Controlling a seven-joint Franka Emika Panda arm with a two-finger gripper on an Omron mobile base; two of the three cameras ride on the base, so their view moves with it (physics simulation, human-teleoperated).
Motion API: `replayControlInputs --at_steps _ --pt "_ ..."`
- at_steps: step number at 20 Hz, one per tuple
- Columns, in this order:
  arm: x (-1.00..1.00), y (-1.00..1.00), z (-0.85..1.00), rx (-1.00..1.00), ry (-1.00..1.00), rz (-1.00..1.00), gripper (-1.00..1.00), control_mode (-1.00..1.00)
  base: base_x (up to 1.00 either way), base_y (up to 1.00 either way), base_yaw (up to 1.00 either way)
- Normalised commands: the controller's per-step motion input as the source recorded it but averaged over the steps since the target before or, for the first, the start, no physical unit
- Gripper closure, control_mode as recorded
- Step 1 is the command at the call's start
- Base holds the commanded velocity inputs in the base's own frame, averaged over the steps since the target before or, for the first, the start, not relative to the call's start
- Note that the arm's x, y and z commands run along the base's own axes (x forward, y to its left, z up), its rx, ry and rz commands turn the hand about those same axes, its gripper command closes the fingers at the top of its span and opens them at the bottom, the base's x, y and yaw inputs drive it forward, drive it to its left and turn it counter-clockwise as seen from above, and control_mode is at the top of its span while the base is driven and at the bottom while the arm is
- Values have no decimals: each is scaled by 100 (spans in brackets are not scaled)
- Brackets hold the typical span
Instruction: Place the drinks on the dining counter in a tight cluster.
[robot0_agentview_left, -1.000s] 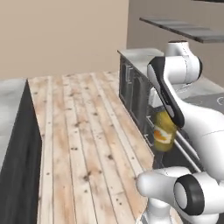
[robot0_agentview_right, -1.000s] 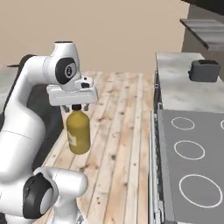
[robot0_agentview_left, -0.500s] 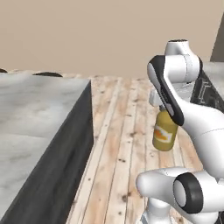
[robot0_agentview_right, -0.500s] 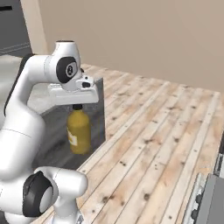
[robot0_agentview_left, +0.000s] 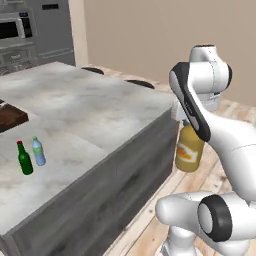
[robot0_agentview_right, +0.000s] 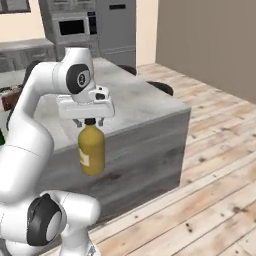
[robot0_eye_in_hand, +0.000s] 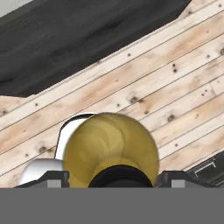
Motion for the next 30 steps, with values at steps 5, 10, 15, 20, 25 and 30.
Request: replayControlInputs --at_steps 5,10,15,20,25,30 --pt "0 0 0 0 0 0 100 100 39 0 77" --pt "0 0 0 0 0 0 100 100 71 -2 69" --pt "0 0 0 0 0 0 100 100 97 -43 46" --pt "0 0 0 0 0 0 100 100 62 -52 35" --pt "0 0 0 0 0 0 100 100 40 -8 9" --pt "0 0 0 0 0 0 100 100 5 0 0"
